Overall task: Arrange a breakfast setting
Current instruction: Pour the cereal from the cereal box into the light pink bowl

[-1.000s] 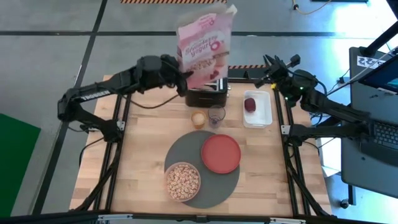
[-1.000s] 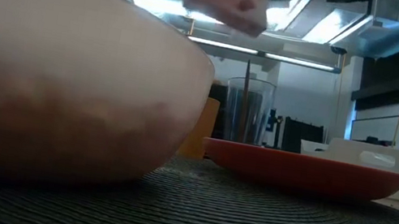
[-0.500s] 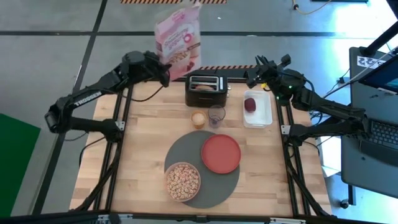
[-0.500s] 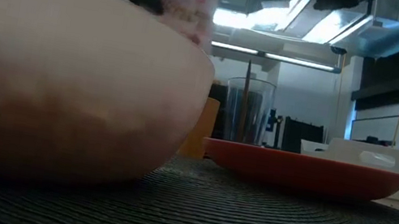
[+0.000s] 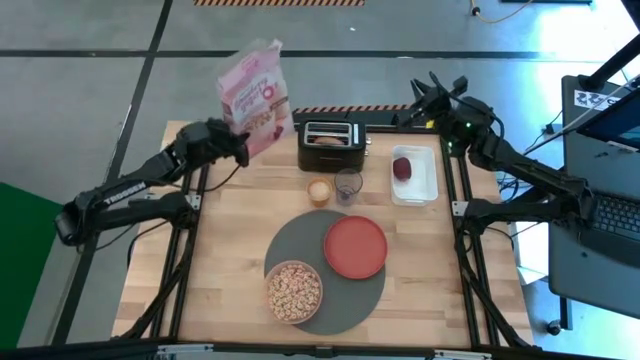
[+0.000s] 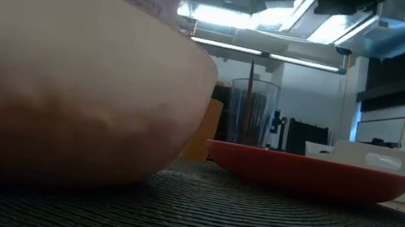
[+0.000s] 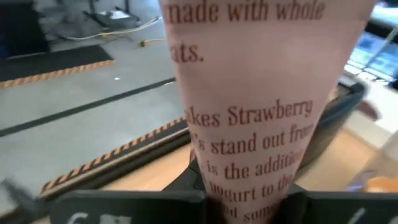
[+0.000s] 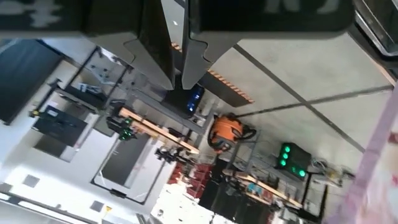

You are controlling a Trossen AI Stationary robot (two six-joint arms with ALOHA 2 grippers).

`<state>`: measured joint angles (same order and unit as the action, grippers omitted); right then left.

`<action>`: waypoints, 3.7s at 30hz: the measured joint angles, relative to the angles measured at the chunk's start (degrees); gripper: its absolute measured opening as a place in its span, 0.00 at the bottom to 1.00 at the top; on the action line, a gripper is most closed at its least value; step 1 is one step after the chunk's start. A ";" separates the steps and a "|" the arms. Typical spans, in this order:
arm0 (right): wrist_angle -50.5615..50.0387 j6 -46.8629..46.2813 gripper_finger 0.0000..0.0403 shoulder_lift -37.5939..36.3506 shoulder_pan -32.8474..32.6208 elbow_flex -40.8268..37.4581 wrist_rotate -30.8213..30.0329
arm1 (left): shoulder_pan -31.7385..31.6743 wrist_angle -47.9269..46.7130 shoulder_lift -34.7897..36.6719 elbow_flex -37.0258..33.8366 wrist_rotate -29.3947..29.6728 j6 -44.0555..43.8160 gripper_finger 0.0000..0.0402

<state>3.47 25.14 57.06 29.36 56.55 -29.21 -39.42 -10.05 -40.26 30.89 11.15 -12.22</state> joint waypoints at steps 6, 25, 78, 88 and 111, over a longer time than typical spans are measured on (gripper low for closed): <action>0.76 -2.16 0.09 -0.04 1.92 0.00 4.39 | -0.69 -1.63 7.02 -9.68 2.92 -0.15 0.05; 1.15 -2.38 0.09 -0.04 1.80 0.00 5.16 | -1.55 -0.88 9.30 -18.92 -3.06 0.64 0.05; 1.06 -4.28 0.09 -0.04 1.78 0.00 9.36 | 10.42 -18.03 9.12 -19.12 -0.30 -17.77 0.57; 1.08 -4.28 0.09 0.07 1.78 0.00 9.37 | 13.95 -24.14 8.48 -19.05 -1.43 -28.21 0.46; 4.18 -4.33 0.09 3.98 1.74 0.01 12.31 | 33.34 -2.14 -4.44 -19.03 1.71 -15.83 0.00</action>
<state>7.65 20.81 61.04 31.10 56.56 -16.89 -6.08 -12.19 -44.70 11.86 12.85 -28.04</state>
